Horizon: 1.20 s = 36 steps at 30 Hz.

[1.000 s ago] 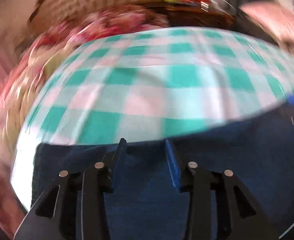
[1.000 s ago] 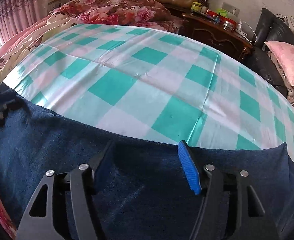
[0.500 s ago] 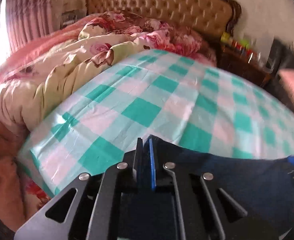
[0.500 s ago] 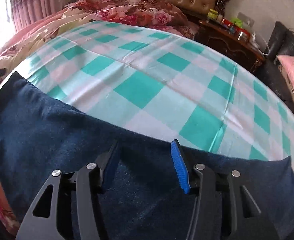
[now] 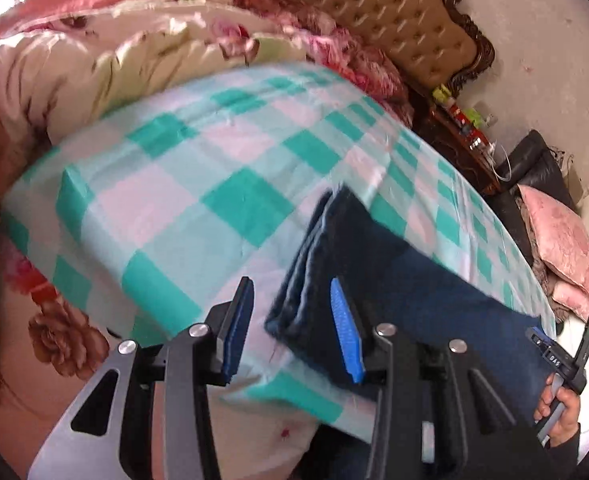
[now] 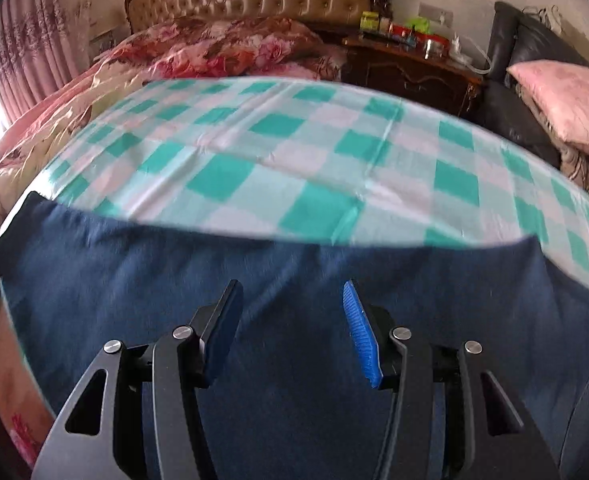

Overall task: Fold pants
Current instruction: 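Lift the folded end with the left tool to start another fold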

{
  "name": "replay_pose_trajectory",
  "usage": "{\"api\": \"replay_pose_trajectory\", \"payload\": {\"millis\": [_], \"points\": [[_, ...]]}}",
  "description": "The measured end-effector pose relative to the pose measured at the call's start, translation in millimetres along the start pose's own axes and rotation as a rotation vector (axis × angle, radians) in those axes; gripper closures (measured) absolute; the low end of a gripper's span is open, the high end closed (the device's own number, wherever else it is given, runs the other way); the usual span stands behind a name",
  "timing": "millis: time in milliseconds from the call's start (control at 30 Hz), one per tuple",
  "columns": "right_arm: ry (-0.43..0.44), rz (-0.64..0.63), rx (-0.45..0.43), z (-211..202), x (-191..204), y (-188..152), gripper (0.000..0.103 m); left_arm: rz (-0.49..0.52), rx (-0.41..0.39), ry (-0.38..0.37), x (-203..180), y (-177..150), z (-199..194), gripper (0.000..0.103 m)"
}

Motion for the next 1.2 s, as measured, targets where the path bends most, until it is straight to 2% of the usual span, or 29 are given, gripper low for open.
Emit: {"api": "replay_pose_trajectory", "payload": {"millis": [67,167,333,400,467,533,633,700,733,767,867,967,1100,1133,1200], "points": [[-0.032,-0.009,0.025,3,-4,-11,0.054,-0.005,0.037,-0.012,-2,-9,3,0.063],[-0.073,0.006,0.074,14,-16,-26,0.054,-0.041,0.08,0.015,4,-20,12,0.062],[-0.089,-0.033,0.057,13,-15,-27,0.053,-0.064,0.083,0.003,5,-23,14,0.064],[-0.082,-0.023,0.058,13,-17,-28,0.053,-0.102,0.093,-0.028,8,-20,13,0.064],[-0.076,-0.014,0.053,13,-18,-29,0.053,-0.158,0.104,-0.102,9,-18,10,0.066],[-0.077,-0.016,0.048,13,-18,-29,0.053,-0.15,0.094,-0.11,7,-17,9,0.066],[-0.074,-0.016,0.049,14,-18,-29,0.053,-0.15,0.088,-0.11,7,-18,13,0.049],[-0.073,-0.013,0.052,14,-18,-29,0.053,-0.149,0.084,-0.109,8,-18,14,0.052],[-0.072,-0.009,0.053,14,-18,-29,0.053,-0.145,0.079,-0.094,8,-17,15,0.063],[-0.065,0.0,0.052,13,-18,-29,0.053,-0.148,0.075,-0.075,9,-15,15,0.083],[-0.032,0.024,0.009,1,-20,-29,0.053,-0.162,0.064,-0.113,5,-11,6,0.083],[-0.032,0.047,-0.039,-23,-29,-32,0.053,-0.106,0.029,-0.084,-8,-7,-5,0.083],[-0.054,0.143,-0.103,-71,-77,-52,0.053,-0.067,0.01,-0.045,-18,-5,-9,0.083],[-0.08,0.163,-0.12,-84,-96,-60,0.053,-0.067,0.01,-0.039,-19,-5,-10,0.083],[-0.179,0.211,-0.134,-109,-142,-78,0.053,-0.05,0.001,0.021,-17,-4,-9,0.078]]}}
Point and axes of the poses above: each gripper's, at about its wrist camera, not at the fingertips, and z roughly the way its jaws point, x to its left, y to its top, the point moved 7 cm from there along z, roughly the way its jaws point, and after that the axes turned 10 degrees about -z, right-handed, at the moved point
